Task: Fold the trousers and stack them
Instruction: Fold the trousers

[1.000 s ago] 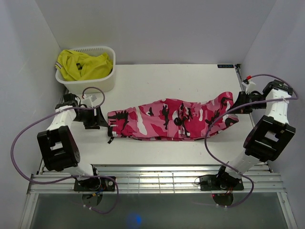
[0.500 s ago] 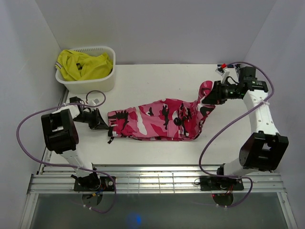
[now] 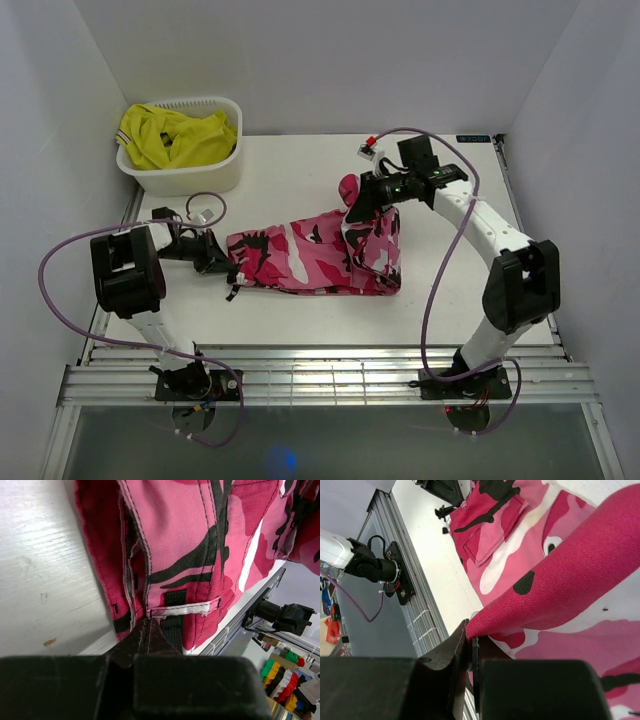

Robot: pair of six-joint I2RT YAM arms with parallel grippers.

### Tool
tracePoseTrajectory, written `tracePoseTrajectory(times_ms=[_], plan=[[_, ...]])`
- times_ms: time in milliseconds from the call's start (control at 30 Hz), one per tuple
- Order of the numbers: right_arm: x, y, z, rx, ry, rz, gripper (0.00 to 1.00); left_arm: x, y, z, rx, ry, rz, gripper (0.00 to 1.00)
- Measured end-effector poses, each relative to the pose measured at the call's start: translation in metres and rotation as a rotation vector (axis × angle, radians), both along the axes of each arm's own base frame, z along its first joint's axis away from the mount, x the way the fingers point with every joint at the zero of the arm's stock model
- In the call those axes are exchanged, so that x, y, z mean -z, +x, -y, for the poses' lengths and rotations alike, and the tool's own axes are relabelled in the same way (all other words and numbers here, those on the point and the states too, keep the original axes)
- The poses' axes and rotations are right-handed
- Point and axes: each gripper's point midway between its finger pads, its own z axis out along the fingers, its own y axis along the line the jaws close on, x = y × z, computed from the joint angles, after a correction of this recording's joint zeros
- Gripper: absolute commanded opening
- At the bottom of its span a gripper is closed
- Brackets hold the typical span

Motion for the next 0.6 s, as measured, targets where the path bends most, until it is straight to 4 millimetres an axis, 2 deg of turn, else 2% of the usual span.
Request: tracePoseTrajectory(times_ms=[100, 267, 367, 600], plan=[[0.011, 0.0, -0.031, -0.049, -0.017, -0.016, 0.08, 0.0, 0.0, 0.003, 0.003, -0.004, -0.002, 0.0], [0.023, -0.014, -0.075, -0.09, -0.02, -0.034, 0.08, -0.001, -0.001, 0.008, 0.004, -0.011, -0.013, 0.0], [0.023, -0.016, -0.093, -0.08, -0.011, -0.03, 0.08, -0.002, -0.001, 0.009, 0.0, -0.018, -0.019, 0.0], [0.049, -0.009, -0.136, -0.041, -0.036, -0.076, 0.08, -0.002, 0.002, 0.009, -0.009, -0.023, -0.017, 0.0]])
